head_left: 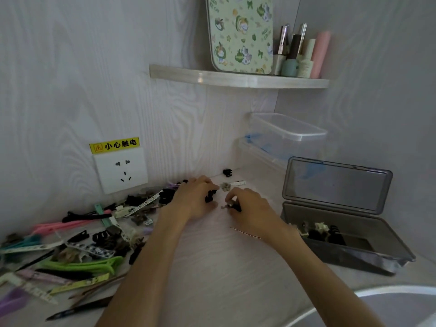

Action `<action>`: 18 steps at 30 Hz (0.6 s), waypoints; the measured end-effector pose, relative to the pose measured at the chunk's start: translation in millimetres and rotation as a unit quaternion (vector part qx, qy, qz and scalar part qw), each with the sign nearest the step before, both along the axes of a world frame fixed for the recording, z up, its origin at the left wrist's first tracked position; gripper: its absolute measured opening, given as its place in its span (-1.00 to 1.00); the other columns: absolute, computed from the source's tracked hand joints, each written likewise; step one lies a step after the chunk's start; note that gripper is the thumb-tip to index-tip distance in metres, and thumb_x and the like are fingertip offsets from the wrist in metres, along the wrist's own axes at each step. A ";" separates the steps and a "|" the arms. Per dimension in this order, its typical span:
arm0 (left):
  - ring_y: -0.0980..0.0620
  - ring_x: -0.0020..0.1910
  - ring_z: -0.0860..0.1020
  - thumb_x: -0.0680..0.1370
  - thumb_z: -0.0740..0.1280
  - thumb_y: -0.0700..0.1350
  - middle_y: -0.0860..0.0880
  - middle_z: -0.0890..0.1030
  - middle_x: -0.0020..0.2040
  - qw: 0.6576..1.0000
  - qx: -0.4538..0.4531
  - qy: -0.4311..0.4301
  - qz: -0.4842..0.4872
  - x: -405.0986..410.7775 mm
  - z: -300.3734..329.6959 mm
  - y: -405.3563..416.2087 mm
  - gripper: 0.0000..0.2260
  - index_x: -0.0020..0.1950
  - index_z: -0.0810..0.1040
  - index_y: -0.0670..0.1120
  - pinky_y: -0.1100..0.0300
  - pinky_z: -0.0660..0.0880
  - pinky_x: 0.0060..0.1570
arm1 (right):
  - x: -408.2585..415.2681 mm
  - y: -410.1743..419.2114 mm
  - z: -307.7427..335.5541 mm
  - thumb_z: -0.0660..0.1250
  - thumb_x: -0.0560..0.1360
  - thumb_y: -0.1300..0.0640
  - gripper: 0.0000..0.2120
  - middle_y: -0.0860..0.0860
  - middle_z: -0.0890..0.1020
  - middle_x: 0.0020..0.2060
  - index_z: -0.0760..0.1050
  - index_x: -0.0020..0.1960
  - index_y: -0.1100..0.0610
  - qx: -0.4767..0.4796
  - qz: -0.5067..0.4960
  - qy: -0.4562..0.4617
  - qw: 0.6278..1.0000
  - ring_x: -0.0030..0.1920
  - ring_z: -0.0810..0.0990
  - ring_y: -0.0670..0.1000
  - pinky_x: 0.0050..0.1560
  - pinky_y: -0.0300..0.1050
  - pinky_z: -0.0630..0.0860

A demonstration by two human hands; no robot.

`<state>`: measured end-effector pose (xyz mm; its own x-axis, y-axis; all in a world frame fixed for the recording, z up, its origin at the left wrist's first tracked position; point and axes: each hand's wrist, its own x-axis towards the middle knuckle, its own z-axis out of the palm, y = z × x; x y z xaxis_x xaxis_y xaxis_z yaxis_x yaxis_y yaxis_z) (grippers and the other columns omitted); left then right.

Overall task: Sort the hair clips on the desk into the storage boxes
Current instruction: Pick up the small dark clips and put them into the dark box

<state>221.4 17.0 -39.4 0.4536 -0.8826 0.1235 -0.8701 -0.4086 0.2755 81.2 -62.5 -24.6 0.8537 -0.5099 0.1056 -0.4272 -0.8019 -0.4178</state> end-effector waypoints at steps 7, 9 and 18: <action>0.14 -0.18 0.56 0.39 0.45 -0.12 0.14 0.59 -0.19 0.994 -0.062 0.094 0.003 -4.3 10.8 5.8 -0.89 -0.14 0.66 0.07 0.30 0.42 -0.14 | -33.9 2.3 33.6 0.31 0.50 0.09 -0.77 -0.06 0.52 0.03 0.47 0.15 -0.02 0.065 0.030 -0.058 0.996 -0.05 0.49 -0.11 0.07 -0.19 0.47; 0.12 -0.16 0.58 0.37 0.46 -0.14 0.12 0.60 -0.21 0.994 -0.053 0.092 0.005 -8.2 15.4 7.6 -0.91 -0.19 0.67 0.05 0.30 0.45 -0.13 | -55.3 -2.4 45.4 0.33 0.49 0.06 -0.78 -0.13 0.53 -0.01 0.47 0.13 -0.06 0.074 0.034 -0.060 0.995 -0.09 0.52 -0.15 -0.01 -0.26 0.48; 0.19 -0.19 0.62 0.43 0.46 -0.12 0.14 0.66 -0.16 0.966 -0.162 0.166 -0.112 -94.9 48.4 -4.2 -0.94 -0.14 0.66 0.04 0.20 0.57 -0.05 | -156.8 -60.2 67.3 0.43 0.41 0.12 -0.74 -0.07 0.62 0.01 0.55 0.08 -0.03 0.037 -0.054 0.009 0.998 -0.02 0.57 -0.08 0.13 -0.15 0.49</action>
